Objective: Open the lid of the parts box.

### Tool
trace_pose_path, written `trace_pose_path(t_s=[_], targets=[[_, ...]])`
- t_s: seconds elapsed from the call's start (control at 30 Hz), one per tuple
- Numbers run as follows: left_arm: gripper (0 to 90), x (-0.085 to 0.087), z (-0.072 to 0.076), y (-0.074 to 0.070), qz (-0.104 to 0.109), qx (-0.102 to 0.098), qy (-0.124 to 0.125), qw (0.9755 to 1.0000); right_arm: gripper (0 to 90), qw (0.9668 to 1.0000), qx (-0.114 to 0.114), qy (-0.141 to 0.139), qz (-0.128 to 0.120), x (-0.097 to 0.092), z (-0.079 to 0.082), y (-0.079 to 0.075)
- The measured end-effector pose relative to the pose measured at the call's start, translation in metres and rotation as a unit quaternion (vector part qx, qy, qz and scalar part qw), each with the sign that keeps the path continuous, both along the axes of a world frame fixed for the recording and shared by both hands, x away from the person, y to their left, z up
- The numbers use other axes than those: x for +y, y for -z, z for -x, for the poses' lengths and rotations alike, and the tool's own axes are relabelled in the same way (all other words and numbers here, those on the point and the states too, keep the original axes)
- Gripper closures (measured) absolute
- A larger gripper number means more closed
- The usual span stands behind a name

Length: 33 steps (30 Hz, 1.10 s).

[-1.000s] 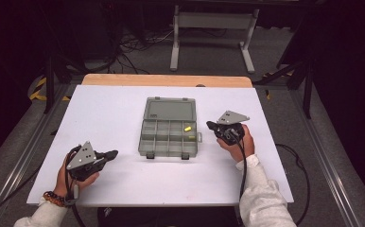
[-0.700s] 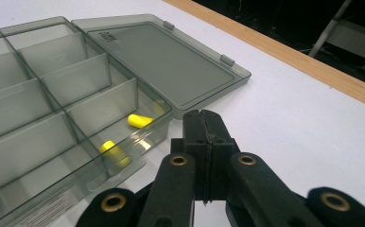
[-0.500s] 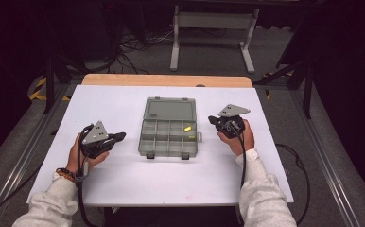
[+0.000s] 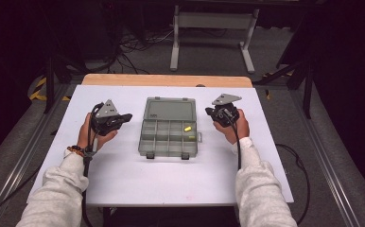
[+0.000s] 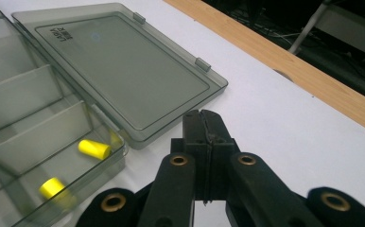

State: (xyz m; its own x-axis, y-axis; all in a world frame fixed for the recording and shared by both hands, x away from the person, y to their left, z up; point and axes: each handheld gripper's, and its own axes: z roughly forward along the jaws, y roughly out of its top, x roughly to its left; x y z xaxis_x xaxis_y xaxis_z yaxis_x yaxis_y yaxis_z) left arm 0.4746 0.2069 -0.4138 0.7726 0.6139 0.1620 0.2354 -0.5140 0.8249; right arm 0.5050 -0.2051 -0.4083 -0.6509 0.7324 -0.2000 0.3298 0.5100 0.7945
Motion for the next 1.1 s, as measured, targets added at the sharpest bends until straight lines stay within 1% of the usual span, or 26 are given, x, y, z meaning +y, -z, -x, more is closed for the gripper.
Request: trace_pose_path(t_s=[0.13,0.2,0.33,0.37,0.43,0.5,0.57,0.63,0.7,0.8,0.83,0.87,0.9,1.0,1.03,1.07,1.1], targets=[[89.8,-0.002,-0.016,-0.001,-0.010,0.010,-0.007,0.9999,90.0,0.9999,0.006,-0.001,0.009,0.005,-0.011,-0.001],[89.8,-0.003,-0.022,-0.002,-0.012,0.010,-0.009,0.9998,90.0,0.9998,0.005,-0.001,0.018,0.008,-0.017,-0.001],[89.8,-0.006,-0.035,-0.004,-0.021,0.013,-0.012,0.9996,90.0,0.9995,0.017,0.006,0.024,0.011,-0.026,0.001],[89.8,-0.008,-0.038,-0.003,-0.022,0.015,-0.013,0.9995,90.0,0.9994,0.019,0.007,0.029,0.012,-0.028,0.002],[89.8,-0.010,-0.043,-0.003,-0.031,0.017,-0.015,0.9993,90.0,0.9991,0.023,0.007,0.034,0.014,-0.031,0.002],[89.8,-0.011,-0.049,-0.001,-0.032,0.024,-0.017,0.9991,90.0,0.9986,0.028,0.002,0.045,0.017,-0.034,0.005],[89.8,-0.012,-0.054,0.001,-0.041,0.029,-0.021,0.9985,90.0,0.9975,0.036,-0.003,0.061,0.021,-0.037,0.008],[89.8,-0.014,-0.057,0.005,-0.042,0.035,-0.020,0.9983,90.0,0.9967,0.045,-0.007,0.068,0.024,-0.039,0.012],[89.8,-0.017,-0.060,0.010,-0.044,0.045,-0.021,0.9978,90.0,0.9952,0.054,-0.007,0.082,0.028,-0.040,0.016],[89.8,-0.022,-0.063,0.018,-0.044,0.056,-0.018,0.9973,90.0,0.9937,0.076,-0.015,0.081,0.028,-0.040,0.021],[89.8,-0.024,-0.064,0.019,-0.045,0.055,-0.018,0.9973,90.0,0.9931,0.079,-0.014,0.087,0.029,-0.041,0.023],[89.8,-0.025,-0.064,0.021,-0.042,0.060,-0.017,0.9972,90.0,0.9926,0.082,-0.016,0.088,0.030,-0.041,0.023],[89.8,-0.027,-0.064,0.022,-0.043,0.059,-0.016,0.9972,90.0,0.9921,0.085,-0.019,0.089,0.031,-0.040,0.024],[89.8,-0.031,-0.063,0.027,-0.057,0.064,-0.012,0.9962,90.0,0.9902,0.093,-0.026,0.101,0.035,-0.040,0.025],[89.8,-0.032,-0.063,0.030,-0.057,0.066,-0.012,0.9961,90.0,0.9893,0.096,-0.027,0.106,0.037,-0.040,0.026],[89.8,-0.032,-0.063,0.030,-0.057,0.066,-0.012,0.9961,90.0,0.9893,0.096,-0.027,0.106,0.037,-0.040,0.026],[89.8,-0.032,-0.063,0.032,-0.058,0.069,-0.012,0.9958,90.0,0.9885,0.097,-0.022,0.114,0.039,-0.040,0.028]])
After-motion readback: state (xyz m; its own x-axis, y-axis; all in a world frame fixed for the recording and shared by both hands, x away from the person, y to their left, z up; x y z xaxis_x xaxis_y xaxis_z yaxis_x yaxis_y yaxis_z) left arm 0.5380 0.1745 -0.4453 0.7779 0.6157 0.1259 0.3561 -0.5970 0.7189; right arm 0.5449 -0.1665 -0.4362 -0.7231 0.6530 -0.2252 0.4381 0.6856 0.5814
